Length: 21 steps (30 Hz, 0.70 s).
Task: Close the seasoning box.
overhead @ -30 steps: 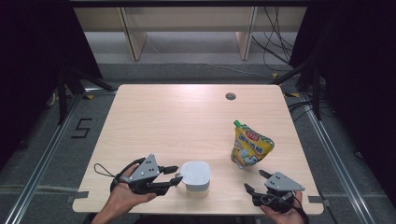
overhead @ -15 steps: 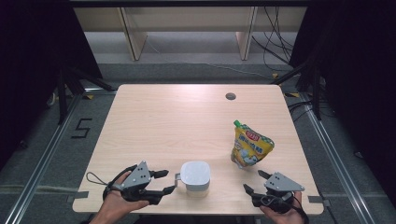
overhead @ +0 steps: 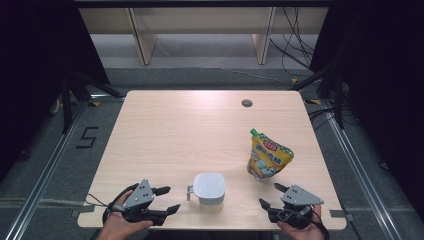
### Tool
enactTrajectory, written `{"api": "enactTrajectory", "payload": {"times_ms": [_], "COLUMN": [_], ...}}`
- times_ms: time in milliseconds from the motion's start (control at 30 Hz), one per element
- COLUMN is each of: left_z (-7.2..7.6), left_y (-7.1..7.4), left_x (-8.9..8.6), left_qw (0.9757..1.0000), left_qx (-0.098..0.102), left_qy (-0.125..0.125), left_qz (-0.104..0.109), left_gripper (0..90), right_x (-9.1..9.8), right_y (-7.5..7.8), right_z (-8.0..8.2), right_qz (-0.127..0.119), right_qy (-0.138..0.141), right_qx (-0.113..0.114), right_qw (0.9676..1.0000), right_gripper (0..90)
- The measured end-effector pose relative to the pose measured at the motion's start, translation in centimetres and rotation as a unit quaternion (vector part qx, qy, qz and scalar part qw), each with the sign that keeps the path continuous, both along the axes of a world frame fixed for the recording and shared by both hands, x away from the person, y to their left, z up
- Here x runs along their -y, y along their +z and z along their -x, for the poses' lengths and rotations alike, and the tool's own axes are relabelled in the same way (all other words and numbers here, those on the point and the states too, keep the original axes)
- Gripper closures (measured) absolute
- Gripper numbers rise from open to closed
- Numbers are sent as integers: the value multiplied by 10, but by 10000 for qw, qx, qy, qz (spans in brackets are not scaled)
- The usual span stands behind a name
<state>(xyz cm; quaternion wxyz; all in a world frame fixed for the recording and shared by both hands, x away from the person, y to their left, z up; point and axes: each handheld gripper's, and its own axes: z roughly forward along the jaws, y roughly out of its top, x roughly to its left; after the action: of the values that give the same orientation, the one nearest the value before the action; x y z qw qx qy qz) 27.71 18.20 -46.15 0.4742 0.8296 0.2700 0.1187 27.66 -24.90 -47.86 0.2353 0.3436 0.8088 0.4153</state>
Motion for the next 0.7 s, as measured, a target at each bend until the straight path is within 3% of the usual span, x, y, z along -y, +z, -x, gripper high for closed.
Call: {"api": "enactTrajectory", "payload": {"times_ms": [100, 233, 400, 500, 600, 667, 700], "left_z": [0, 3, 6, 8, 10, 12, 13], "left_y": [-4, -8, -11, -13, -15, -17, -17], "left_x": [-1, -3, -5, -7, -7, -8, -9], "left_qw": [9998, 9997, 9997, 9994, 9993, 9992, 9989], "left_qx": [30, -55, -111, -92, -125, -145, -175], "left_qy": [-25, 128, 152, 307, 342, 369, 363], "left_qz": [-182, -197, -132, -125, -46, -83, -235], "left_gripper": [323, 293, 276, 258, 231, 225, 225], "right_x": [-1, -1, -2, -3, -4, -3, -3], "right_y": [0, -1, 0, 1, 2, 3, 3], "right_z": [0, 0, 1, 1, 3, 5, 4], "right_qz": [28, -1, 19, 30, 2, -20, -14], "right_qy": [8, 73, 40, 125, 164, 190, 212], "right_qx": [0, -105, -30, 35, -45, -69, -16], "right_qw": [10000, 9999, 10000, 9999, 9999, 9998, 9998], "right_gripper": [289, 289, 289, 283, 277, 272, 271]}}
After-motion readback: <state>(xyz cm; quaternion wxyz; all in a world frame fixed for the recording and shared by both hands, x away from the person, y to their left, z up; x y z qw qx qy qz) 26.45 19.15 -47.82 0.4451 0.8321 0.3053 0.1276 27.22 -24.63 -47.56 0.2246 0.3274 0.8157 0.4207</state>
